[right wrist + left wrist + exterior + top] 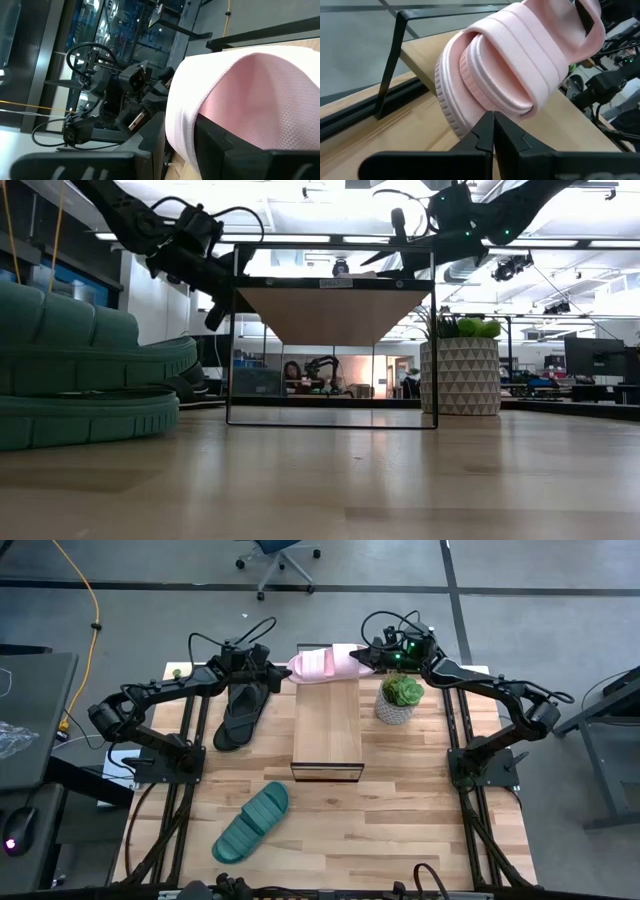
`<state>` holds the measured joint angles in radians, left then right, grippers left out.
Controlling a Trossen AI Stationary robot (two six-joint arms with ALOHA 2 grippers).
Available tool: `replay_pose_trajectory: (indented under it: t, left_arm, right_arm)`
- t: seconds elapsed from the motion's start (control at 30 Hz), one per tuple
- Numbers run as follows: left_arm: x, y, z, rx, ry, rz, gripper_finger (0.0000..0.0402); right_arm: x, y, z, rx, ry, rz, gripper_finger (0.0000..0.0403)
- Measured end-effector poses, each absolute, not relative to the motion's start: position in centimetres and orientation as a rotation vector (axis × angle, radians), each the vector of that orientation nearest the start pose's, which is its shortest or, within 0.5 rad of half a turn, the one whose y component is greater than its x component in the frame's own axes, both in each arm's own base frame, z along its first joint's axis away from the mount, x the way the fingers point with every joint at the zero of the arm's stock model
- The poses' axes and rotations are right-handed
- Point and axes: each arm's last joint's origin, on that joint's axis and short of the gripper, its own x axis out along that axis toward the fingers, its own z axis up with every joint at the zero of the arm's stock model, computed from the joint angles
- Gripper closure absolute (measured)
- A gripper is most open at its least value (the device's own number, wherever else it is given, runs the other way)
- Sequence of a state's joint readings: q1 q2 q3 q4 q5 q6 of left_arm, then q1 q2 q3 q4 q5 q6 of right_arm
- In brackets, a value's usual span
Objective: Pick and place slippers onto the shelf
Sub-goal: Put the pink pair of slippers on the shelf
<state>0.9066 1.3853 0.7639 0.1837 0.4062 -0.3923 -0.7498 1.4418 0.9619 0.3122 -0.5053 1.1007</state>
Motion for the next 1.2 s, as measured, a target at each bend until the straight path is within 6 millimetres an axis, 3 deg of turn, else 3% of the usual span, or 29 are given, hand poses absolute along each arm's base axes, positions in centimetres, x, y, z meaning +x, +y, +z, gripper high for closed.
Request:
replay_pose_trajectory:
  t: [1.2]
  left_arm:
    - [18.80, 22.22, 22.87, -0.654, 0.253, 0.573, 0.0402]
  right_arm:
    - [24.34, -20.91, 28.87, 1.193, 0.015, -0.304, 0.0322]
